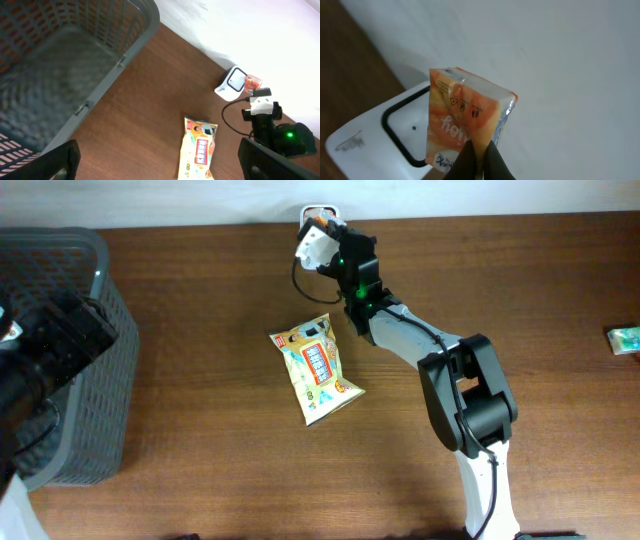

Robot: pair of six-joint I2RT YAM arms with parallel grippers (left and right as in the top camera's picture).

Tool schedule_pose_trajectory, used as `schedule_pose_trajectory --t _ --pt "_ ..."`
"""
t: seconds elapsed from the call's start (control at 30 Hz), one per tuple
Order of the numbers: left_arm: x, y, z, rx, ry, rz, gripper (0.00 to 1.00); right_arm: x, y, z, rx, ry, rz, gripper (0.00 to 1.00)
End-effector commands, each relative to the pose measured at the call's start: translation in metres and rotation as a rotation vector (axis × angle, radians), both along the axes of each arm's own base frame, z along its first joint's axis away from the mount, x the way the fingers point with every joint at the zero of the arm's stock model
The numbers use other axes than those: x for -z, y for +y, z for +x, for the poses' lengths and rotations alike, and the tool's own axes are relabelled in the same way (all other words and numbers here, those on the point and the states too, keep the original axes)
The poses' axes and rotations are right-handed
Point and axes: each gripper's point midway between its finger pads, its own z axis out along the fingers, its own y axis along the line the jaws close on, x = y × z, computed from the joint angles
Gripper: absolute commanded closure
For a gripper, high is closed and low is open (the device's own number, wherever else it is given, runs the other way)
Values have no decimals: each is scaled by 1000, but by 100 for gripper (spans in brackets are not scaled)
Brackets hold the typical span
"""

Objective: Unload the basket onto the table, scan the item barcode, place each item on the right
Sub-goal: 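Hold the orange tissue pack up to the white scanner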

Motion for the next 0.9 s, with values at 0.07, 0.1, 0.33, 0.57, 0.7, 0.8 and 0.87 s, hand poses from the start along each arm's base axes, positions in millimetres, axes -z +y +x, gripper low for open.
schedule_pose_trajectory --t 0.07,0.1,0.33,0.57,0.7,0.8,0.87 --pt "-3 1 -3 -13 -11 -1 1 17 5 2 -33 51 76 96" --pt "-3 1 -3 -13 -11 -1 1 17 5 2 -38 52 78 96" --pt "-3 1 -3 -13 -11 -1 1 8 -23 14 -27 -27 -80 96" --pt "-3 1 -3 -13 -11 -1 1 24 -17 10 -112 5 -187 96" --pt "-3 1 -3 -13 -11 -1 1 21 -15 11 -108 3 -104 96" --pt "-3 1 -3 -13 -11 -1 1 -4 -23 18 -25 -57 67 96" --pt "-3 1 -3 -13 -11 -1 1 -27 -39 23 78 -115 216 96"
